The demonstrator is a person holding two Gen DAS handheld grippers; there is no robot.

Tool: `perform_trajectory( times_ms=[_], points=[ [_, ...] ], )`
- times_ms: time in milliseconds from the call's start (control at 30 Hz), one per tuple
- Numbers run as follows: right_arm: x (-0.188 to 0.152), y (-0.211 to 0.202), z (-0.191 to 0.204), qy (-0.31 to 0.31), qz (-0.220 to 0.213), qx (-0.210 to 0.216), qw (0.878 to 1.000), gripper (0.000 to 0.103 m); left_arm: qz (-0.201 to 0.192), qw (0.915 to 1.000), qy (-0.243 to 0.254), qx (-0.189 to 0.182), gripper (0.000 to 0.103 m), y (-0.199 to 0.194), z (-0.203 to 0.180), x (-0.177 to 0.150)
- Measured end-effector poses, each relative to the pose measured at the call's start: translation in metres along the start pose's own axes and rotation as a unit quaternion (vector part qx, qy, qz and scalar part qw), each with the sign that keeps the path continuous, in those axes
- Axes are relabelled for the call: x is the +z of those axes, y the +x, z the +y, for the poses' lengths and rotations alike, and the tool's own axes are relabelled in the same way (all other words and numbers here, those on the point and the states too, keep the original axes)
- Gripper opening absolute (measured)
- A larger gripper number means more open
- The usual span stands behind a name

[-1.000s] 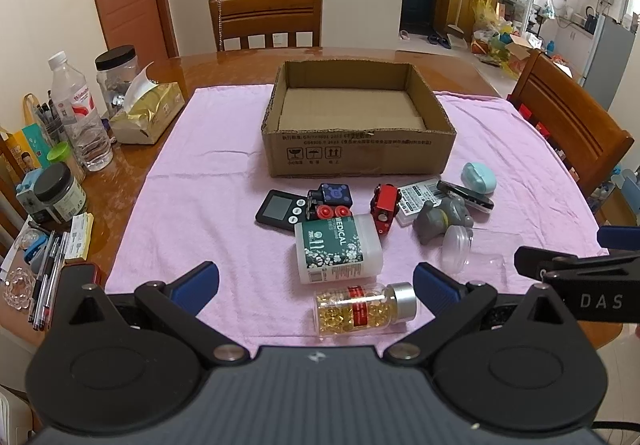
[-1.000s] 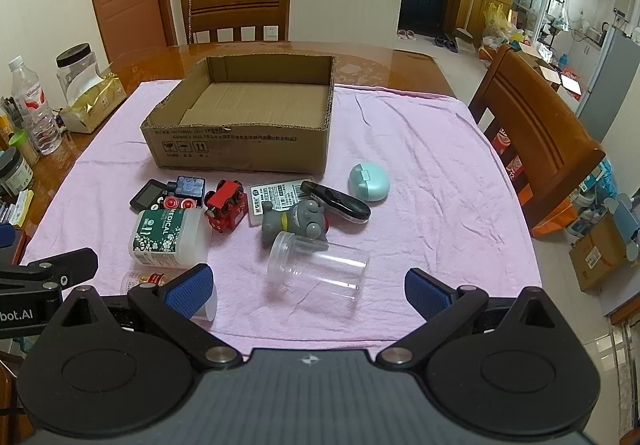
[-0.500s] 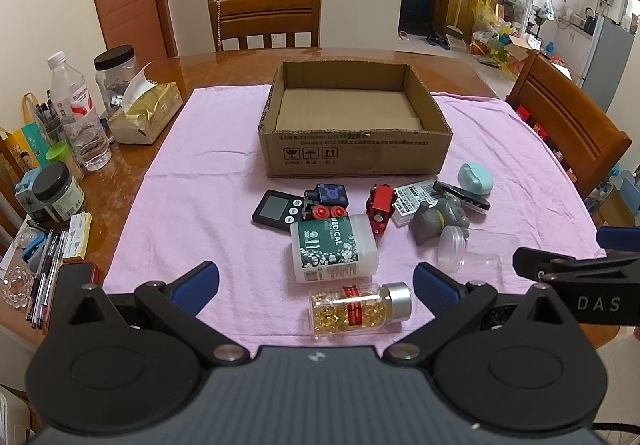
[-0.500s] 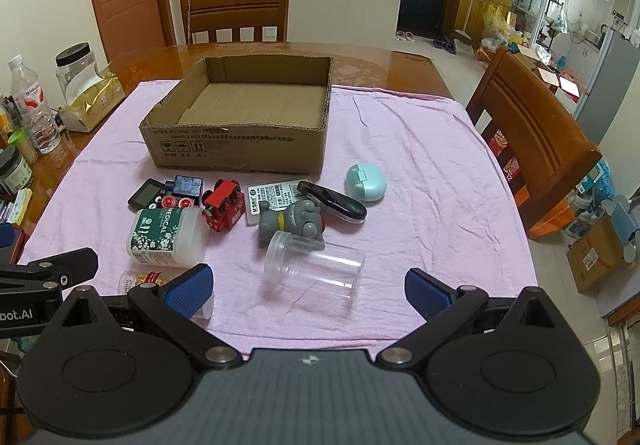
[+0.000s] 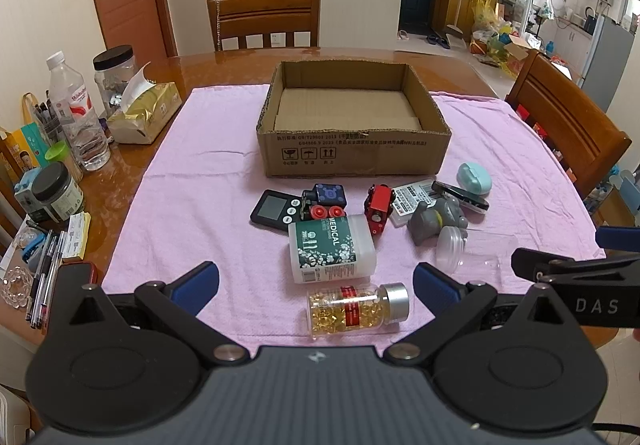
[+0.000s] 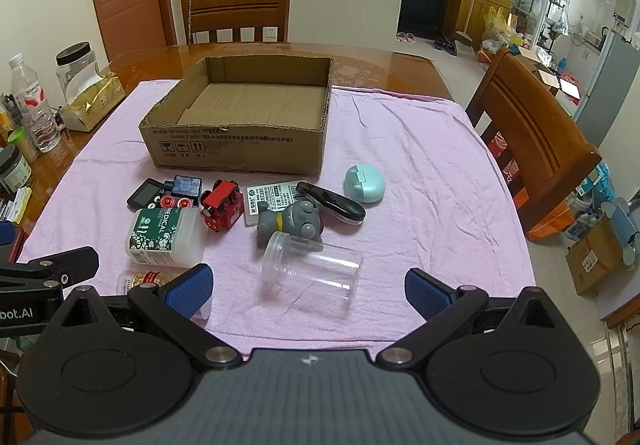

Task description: Organize rigid objects

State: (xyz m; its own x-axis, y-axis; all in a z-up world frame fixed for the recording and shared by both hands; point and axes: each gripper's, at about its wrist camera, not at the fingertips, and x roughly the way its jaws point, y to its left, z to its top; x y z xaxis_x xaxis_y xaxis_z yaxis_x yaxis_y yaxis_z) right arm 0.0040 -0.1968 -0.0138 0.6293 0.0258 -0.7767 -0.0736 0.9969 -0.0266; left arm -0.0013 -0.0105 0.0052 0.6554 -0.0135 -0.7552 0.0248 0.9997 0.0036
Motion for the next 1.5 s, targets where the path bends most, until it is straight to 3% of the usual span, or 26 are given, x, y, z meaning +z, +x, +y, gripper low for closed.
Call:
perform_trajectory(
  times_ms=[1033, 1500],
  points=[
    [0.003, 0.007, -0.004, -0.012, 0.000, 0.001, 1.000, 0.103, 0.006, 0.9999, 0.006, -0.009, 0.102, 0.012, -0.009, 0.001],
    [-0.018, 0.024, -0.014, -0.052, -0.020, 0.022, 0.998, 0.103, -0.009, 0.9983, 0.035, -0.046, 0.102, 0.045, -0.009, -0.017]
  ],
)
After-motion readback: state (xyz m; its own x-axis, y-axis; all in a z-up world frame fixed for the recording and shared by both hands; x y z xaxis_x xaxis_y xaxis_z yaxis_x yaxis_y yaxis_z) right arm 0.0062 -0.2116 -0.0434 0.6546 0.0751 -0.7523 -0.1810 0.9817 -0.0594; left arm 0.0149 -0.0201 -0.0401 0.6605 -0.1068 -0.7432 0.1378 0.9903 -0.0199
